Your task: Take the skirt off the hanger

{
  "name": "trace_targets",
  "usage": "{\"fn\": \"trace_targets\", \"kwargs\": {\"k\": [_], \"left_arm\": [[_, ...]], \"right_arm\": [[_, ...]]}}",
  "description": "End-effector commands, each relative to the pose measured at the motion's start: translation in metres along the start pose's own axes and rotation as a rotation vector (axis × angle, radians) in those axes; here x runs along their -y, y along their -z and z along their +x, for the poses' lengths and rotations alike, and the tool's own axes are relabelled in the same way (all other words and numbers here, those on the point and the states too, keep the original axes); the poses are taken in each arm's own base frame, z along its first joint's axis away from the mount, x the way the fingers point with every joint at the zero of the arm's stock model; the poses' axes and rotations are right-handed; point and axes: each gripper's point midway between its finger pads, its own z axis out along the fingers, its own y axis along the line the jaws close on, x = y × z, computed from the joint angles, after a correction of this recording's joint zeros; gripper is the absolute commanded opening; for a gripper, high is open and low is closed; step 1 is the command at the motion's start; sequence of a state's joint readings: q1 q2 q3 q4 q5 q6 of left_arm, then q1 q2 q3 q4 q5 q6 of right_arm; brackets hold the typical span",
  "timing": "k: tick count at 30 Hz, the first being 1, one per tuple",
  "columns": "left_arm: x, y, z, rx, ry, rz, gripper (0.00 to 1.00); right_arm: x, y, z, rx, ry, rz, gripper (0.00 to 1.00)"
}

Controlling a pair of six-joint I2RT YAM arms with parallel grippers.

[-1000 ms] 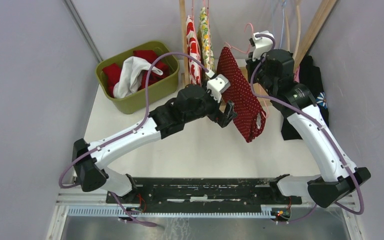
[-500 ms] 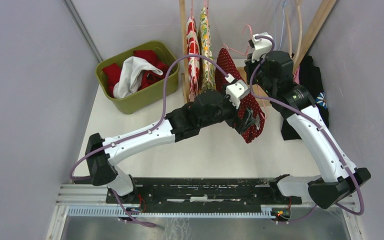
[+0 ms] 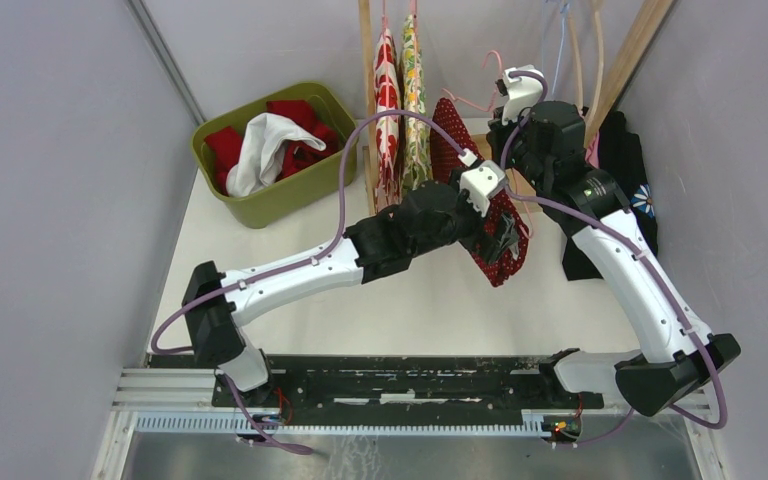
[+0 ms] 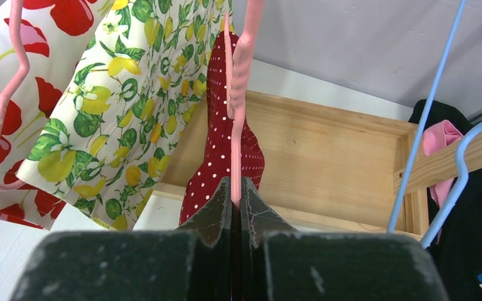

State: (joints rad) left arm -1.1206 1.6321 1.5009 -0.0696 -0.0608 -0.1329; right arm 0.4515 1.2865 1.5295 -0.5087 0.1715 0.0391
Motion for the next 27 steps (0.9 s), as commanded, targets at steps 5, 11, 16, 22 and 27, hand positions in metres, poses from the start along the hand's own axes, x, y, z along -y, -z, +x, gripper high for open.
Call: {"fn": "trace_targets", "kwargs": {"k": [5,11,16,22,27], "left_arm": [[-0.025,-0.018,0.017,-0.016,-0.110,-0.110,0.99],[-0.039,-0.013,0.022,-0.012,-0.140,-0.177,0.74],[-0.056,0.000,0.018,-0.004,-0.152,-0.266,0.04],[-0.059,0.026,-0.002,0.011,-0.165,-0.275,0.03],[-0.054,0.071,-0.052,0.071,-0.173,-0.267,0.03]], "right_arm": [[-0.002,0.018,-0.063,0.192,-0.048,-0.022,0.01],[0.001,0.020,-0.063,0.191,-0.041,-0.012,0.01],[0.000,0.018,-0.063,0.188,-0.036,-0.011,0.01],[0.002,0.011,-0.060,0.175,-0.023,-0.001,0.01],[0.002,0.001,-0.049,0.148,-0.007,0.011,0.01]]}}
